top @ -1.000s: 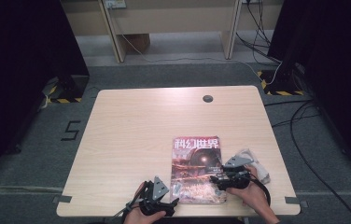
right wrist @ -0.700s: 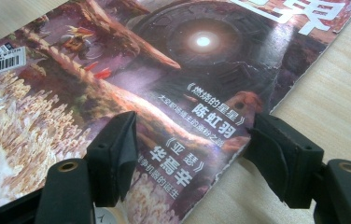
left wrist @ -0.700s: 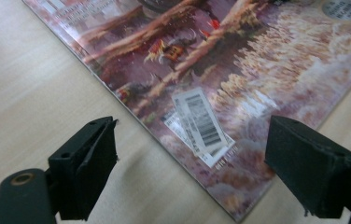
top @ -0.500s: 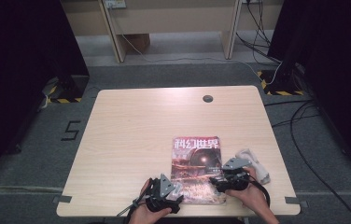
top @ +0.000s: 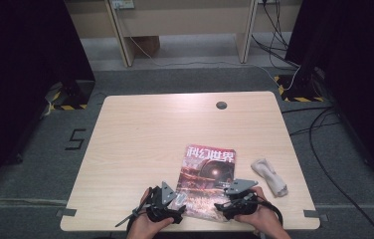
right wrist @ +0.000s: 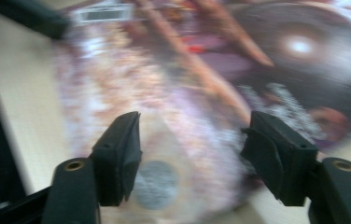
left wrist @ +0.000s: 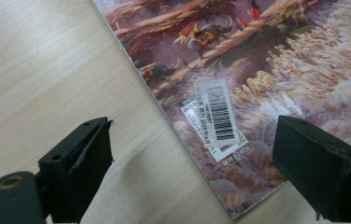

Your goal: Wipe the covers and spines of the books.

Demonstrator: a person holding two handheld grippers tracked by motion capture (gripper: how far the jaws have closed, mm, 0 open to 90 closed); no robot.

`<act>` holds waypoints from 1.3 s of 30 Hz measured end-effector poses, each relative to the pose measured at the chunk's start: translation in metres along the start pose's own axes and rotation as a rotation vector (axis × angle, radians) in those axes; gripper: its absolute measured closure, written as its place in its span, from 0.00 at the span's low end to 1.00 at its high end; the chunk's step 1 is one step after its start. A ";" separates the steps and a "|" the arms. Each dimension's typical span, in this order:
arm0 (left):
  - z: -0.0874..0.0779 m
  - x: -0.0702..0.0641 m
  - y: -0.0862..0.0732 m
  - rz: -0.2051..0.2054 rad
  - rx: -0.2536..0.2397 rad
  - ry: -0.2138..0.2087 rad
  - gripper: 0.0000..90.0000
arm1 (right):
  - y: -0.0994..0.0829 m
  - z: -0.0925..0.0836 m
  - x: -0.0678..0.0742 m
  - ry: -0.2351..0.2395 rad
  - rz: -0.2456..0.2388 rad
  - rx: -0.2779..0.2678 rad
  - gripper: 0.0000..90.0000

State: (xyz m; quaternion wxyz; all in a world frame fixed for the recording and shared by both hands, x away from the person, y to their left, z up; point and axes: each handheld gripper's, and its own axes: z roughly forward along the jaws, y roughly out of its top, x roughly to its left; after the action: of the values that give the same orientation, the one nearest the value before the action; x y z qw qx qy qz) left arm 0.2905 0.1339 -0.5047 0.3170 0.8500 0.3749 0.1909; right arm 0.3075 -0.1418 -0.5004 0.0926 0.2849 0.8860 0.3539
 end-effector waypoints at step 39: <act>-0.008 -0.001 0.006 -0.050 -0.073 0.000 0.19 | -0.003 0.007 -0.024 -0.118 0.092 -0.035 0.35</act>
State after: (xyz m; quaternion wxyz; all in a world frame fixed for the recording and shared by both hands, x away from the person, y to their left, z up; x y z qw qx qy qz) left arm 0.2882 0.1333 -0.4946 0.3525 0.8283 0.3889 0.1961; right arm 0.3281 -0.1530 -0.5083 0.1334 0.3441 0.8587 0.3556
